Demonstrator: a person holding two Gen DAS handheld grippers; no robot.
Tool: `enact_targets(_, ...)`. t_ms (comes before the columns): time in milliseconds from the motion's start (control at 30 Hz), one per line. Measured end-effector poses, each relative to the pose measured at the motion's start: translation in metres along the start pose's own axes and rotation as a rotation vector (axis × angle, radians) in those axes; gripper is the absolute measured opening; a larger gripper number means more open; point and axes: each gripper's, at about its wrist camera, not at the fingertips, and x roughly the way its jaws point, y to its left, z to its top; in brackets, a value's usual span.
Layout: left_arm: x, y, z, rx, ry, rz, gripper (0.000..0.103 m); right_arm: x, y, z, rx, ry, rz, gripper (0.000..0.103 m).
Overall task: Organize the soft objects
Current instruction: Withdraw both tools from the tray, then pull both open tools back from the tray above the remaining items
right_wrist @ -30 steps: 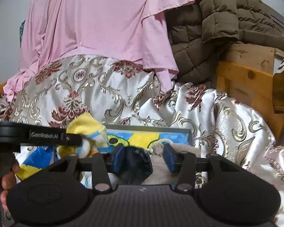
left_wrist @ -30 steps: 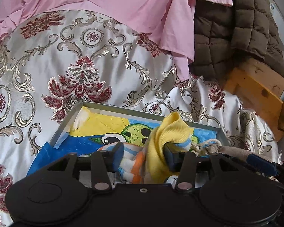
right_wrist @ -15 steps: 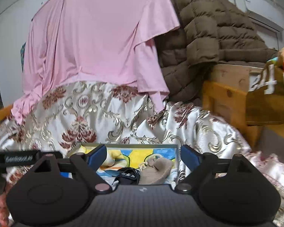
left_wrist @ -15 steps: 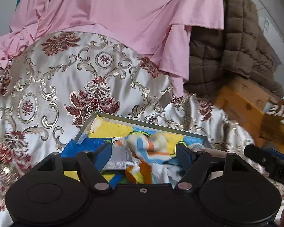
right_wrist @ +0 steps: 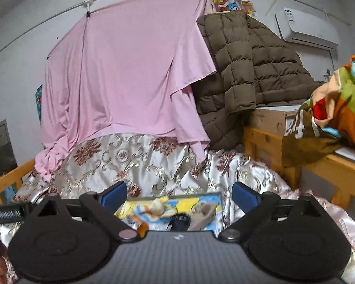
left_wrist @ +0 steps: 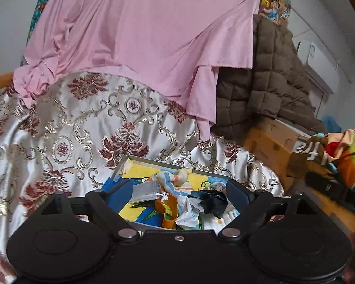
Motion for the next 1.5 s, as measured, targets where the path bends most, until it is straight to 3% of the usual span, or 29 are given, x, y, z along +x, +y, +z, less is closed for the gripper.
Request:
enact_targets(567, -0.115, 0.01, -0.064, 0.035, -0.018, 0.011, 0.096, -0.105, 0.03, -0.052, -0.023, 0.024, 0.02, 0.1)
enact_targets(1167, -0.181, 0.04, -0.124, -0.002, 0.04, 0.026, 0.097, -0.179, 0.073, -0.107, -0.107, 0.071, 0.018, 0.101)
enact_targets(1500, -0.203, 0.055, -0.147, -0.005, 0.06, 0.037, 0.098, -0.198, 0.089, -0.124, -0.141, 0.099, 0.017, 0.102)
